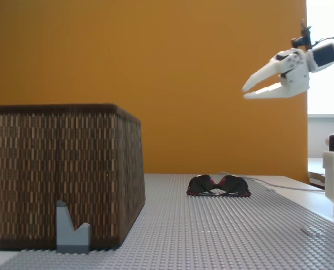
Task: Grasp a glasses and put it in the bin.
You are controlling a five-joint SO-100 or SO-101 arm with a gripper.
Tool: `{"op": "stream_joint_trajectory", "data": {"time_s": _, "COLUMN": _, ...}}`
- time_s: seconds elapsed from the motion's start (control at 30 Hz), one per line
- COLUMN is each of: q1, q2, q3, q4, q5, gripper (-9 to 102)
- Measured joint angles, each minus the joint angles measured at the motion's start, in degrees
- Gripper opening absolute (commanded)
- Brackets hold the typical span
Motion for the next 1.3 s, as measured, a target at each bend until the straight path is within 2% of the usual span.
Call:
{"op": "stream_joint_trajectory", "data": {"time_s": 0.2, "q1": 3.9, "q2": -8.2, "q3": -2.5, "q4": -8.3, "q5": 1.1, "gripper": 4}}
{"op": "stream_joint_trajectory", "data": {"time_s": 0.33, "q1": 12.0, "q2": -13.5, "q3": -3.3, "q4": -15.4, "q5": 1.6, "gripper": 4}}
{"op": "stream_joint_trajectory", "data": {"time_s": 0.4, "q1": 16.8, "q2": -20.7, "q3": -6.2, "q4": -16.6, "q5": 1.2, "gripper": 8}}
{"op": "stream_joint_trajectory", "data": {"time_s": 0.57, "q1": 24.8, "q2": -36.5, "q3": -15.6, "q4": -16.5, "q5": -2.2, "gripper": 8}}
{"op": "stream_joint_trajectory", "data": {"time_s": 0.67, "q1": 29.4, "q2": -48.0, "q3": -25.0, "q4": -11.3, "q5": 0.7, "gripper": 27}}
{"op": "stream_joint_trajectory", "data": {"time_s": 0.7, "q1": 29.8, "q2": -51.7, "q3": -29.3, "q4": -8.1, "q5": 1.6, "gripper": 26}}
{"op": "stream_joint_trajectory", "data": {"time_s": 0.77, "q1": 30.0, "q2": -57.5, "q3": -36.5, "q4": -2.7, "q5": 4.0, "gripper": 15}}
{"op": "stream_joint_trajectory", "data": {"time_s": 0.83, "q1": 31.0, "q2": -63.0, "q3": -43.0, "q4": -1.3, "q5": 5.4, "gripper": 10}}
{"op": "stream_joint_trajectory", "data": {"time_s": 0.97, "q1": 30.9, "q2": -68.6, "q3": -48.1, "q4": 4.0, "q5": 8.6, "gripper": 9}}
{"op": "stream_joint_trajectory", "data": {"time_s": 1.03, "q1": 32.1, "q2": -71.1, "q3": -51.0, "q4": 10.8, "q5": 10.5, "gripper": 14}}
{"op": "stream_joint_trajectory", "data": {"time_s": 1.17, "q1": 30.7, "q2": -72.9, "q3": -57.2, "q4": 19.5, "q5": 15.7, "gripper": 14}}
{"op": "stream_joint_trajectory", "data": {"time_s": 1.3, "q1": 25.6, "q2": -69.1, "q3": -58.3, "q4": 23.6, "q5": 7.6, "gripper": 14}}
